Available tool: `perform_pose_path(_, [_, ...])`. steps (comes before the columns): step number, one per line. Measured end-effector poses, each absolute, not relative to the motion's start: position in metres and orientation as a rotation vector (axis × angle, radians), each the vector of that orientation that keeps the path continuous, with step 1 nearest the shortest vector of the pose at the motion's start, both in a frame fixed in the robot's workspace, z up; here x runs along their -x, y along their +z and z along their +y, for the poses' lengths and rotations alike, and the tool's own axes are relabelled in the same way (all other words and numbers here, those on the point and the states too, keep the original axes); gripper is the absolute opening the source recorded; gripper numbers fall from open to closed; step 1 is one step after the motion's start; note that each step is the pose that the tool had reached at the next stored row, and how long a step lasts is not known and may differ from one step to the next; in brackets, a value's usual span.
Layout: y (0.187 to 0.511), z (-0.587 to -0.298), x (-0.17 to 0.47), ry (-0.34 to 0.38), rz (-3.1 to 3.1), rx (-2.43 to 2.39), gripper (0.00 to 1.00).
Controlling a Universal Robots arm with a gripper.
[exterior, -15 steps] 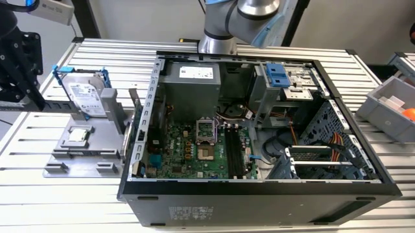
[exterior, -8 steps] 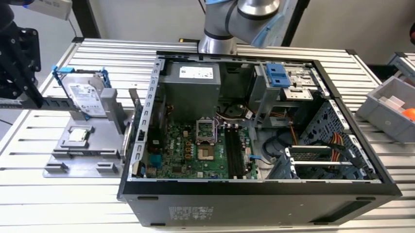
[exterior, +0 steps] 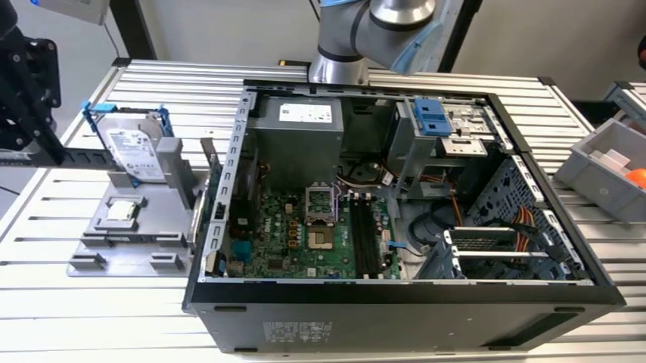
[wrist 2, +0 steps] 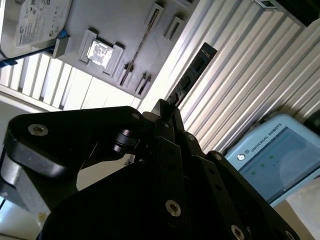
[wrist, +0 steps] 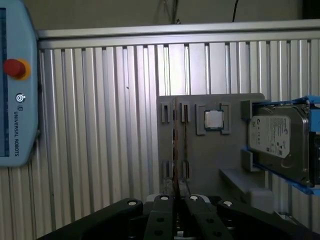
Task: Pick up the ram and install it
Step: 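Pick up the ram and move it above insertion slot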
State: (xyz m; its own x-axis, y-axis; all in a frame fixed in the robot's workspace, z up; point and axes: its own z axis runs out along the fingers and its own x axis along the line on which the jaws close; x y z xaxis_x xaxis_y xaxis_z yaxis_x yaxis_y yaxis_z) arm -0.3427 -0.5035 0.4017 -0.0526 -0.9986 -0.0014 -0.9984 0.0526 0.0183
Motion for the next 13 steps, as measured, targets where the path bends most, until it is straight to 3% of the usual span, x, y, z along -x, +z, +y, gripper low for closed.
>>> perform_pose_path(13, [0.4089,-0.5031,0.3363,-0.021,-2.270,-2.153,0.00])
